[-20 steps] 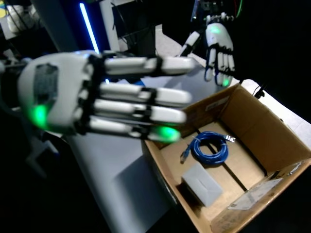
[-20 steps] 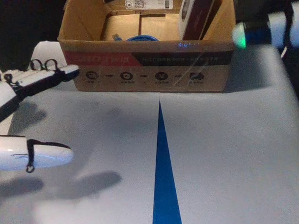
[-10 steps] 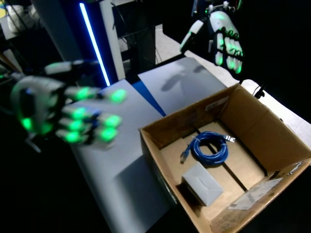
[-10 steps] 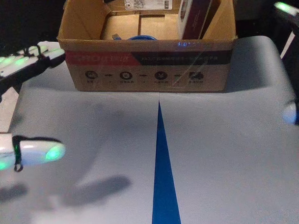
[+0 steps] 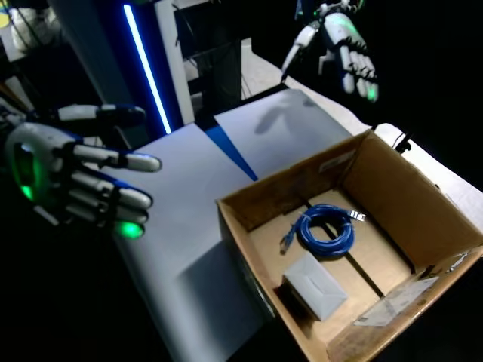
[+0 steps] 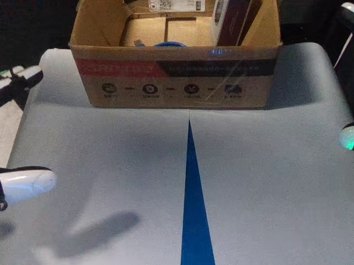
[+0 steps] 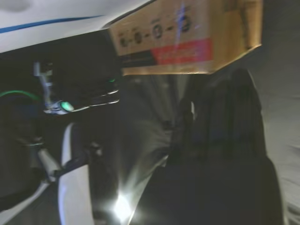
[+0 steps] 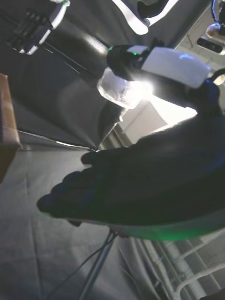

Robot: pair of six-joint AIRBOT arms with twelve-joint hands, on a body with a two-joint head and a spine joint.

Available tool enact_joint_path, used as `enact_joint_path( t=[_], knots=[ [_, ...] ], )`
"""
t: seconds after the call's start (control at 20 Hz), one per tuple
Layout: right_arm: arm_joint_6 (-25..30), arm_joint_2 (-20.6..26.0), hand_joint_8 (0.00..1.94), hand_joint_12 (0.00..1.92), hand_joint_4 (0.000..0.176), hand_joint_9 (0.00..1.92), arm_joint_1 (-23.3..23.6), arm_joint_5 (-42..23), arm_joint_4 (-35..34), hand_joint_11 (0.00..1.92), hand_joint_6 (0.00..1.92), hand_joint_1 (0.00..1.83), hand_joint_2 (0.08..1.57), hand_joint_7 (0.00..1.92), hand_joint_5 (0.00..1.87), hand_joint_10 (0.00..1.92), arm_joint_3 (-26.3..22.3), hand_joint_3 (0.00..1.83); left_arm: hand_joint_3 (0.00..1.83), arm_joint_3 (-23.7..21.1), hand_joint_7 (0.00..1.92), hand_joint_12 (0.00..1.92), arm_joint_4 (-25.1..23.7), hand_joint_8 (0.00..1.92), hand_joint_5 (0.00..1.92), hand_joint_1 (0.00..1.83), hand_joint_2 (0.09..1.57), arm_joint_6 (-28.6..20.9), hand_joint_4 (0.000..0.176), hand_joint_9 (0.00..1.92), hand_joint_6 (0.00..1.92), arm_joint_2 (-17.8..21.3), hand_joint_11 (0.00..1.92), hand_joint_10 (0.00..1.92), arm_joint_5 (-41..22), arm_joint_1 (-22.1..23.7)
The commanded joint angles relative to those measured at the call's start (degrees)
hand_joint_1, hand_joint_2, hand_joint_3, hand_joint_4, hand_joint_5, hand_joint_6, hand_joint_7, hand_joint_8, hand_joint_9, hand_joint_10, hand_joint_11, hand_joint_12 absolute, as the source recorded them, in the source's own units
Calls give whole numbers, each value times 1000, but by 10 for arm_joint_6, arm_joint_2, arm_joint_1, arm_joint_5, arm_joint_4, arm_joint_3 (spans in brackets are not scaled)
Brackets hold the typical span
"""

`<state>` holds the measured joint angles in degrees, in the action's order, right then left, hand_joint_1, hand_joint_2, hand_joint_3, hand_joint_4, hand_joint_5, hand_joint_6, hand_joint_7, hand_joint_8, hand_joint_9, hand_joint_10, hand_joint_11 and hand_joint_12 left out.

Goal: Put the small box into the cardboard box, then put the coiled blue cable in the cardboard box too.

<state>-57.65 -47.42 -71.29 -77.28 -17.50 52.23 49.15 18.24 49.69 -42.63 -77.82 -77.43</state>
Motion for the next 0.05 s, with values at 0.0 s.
enact_joint_path(
  t=[0.0],
  knots=[
    [6,1,5,0,176,0,1,-76,-8,0,1,775,843,18,44,0,1,6,0,-1,74,497,3,1,134,471,857,-3,117,70,4,2,0,0,-76,3]
  ],
)
